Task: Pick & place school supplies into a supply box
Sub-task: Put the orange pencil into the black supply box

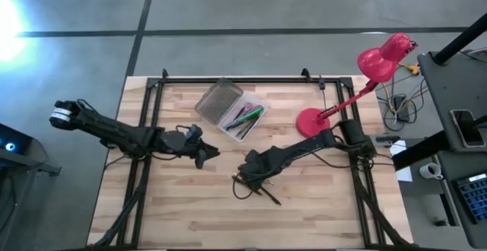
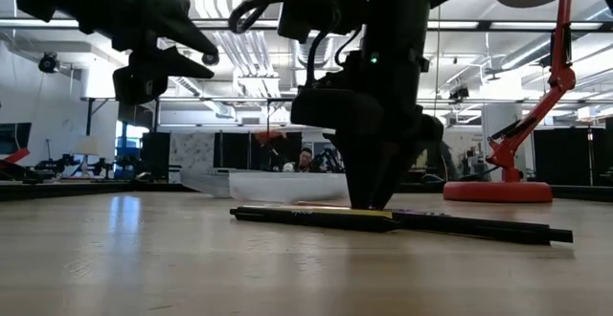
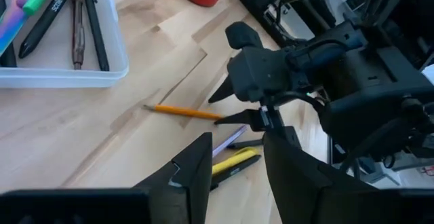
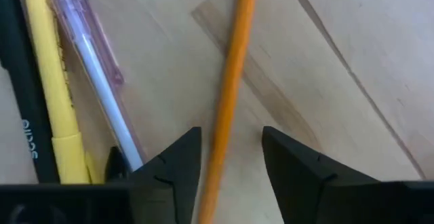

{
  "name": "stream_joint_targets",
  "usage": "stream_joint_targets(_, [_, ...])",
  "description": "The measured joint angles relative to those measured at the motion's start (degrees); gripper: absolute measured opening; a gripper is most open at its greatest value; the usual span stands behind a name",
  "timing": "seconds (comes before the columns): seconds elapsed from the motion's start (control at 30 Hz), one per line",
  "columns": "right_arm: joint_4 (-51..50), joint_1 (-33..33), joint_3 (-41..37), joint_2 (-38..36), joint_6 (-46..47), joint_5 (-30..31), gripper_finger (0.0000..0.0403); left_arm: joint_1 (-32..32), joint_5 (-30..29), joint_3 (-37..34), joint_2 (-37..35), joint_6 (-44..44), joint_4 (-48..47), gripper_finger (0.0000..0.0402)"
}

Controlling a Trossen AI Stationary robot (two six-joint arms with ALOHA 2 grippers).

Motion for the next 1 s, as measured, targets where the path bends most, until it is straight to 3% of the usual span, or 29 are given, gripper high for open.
stream_joint_targets(0.2, [1.36,-1.01,0.23,4.51,-2.45,-0.3,0.0087,0.0,0.02,0.0,0.0,0.01,0.1,0.0118])
stream_joint_targets(0.37, [1.99,-0.59,-0.01,4.09,-5.35,1.96,0.002,0.0,0.06,0.0,0.0,0.01,0.14,0.0118])
stream_joint_targets(0.57, [4.42,-2.41,-1.09,-3.19,-4.39,6.45,0.0011,0.0,0.07,-0.03,0.0,0.23,-0.06,0.0118])
stream_joint_targets(0.73, [7.8,-6.97,-1.05,-13.53,-4.56,9.34,0.001,0.0,0.09,-0.53,0.02,0.69,-0.14,0.0118])
stream_joint_targets(0.87, [14.37,-12.38,-4.18,-17.61,5.62,13.79,0.001,0.0,0.1,-1.01,0.49,0.7,-0.22,0.0118])
stream_joint_targets(1.0, [28.87,-19.18,-8.64,-18.87,20.83,10.77,0.0021,-0.6,0.07,-1.01,0.9,0.69,-0.13,0.0118])
